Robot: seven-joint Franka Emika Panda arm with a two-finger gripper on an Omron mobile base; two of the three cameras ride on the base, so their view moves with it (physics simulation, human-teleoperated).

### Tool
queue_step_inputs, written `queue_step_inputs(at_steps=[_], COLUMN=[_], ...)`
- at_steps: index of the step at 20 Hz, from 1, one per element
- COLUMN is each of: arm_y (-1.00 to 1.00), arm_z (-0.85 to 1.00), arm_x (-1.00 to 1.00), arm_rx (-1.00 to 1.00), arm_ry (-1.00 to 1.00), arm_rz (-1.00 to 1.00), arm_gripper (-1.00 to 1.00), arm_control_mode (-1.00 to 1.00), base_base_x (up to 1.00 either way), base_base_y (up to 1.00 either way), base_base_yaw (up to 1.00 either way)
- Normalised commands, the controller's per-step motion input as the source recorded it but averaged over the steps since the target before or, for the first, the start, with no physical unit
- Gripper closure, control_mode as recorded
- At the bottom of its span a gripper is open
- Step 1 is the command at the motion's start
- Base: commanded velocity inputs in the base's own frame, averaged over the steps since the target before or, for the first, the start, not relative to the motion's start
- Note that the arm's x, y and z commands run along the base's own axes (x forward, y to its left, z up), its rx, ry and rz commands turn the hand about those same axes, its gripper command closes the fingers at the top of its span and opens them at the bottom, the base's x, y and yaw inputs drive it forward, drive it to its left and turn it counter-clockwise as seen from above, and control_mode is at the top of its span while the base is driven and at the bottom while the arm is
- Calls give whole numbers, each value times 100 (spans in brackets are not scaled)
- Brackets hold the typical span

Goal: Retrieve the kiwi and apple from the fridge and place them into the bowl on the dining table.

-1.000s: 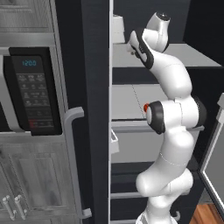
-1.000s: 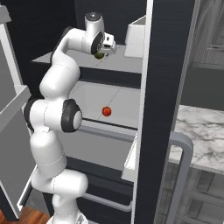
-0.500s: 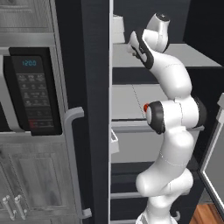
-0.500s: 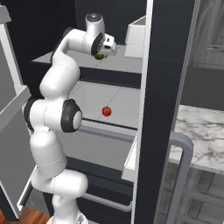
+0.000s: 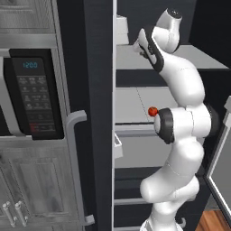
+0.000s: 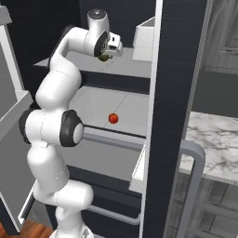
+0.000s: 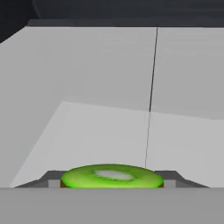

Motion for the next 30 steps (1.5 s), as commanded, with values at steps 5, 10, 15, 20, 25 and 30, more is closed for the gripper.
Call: queue_step_inputs(at_steps=[5,10,15,20,25,30], arm_y=[1,3,5,0,0,0], arm_z=[-29,-2,0,9,25,17], arm_x=[-100,-100,-100,-98,-86,-78], arm_rx=[0,0,-1,0,0,-2], arm_ry=[-21,-14,-19,-7,0,0], arm_rz=[0,0,0,0,0,0], arm_gripper=[100,100,100,100,100,100], arm_control_mode=[-100,-100,-100,-100,-100,-100], base_base_x=[0,0,0,0,0,0], base_base_y=[0,0,0,0,0,0], base_base_yaw=[0,0,0,0,0,0])
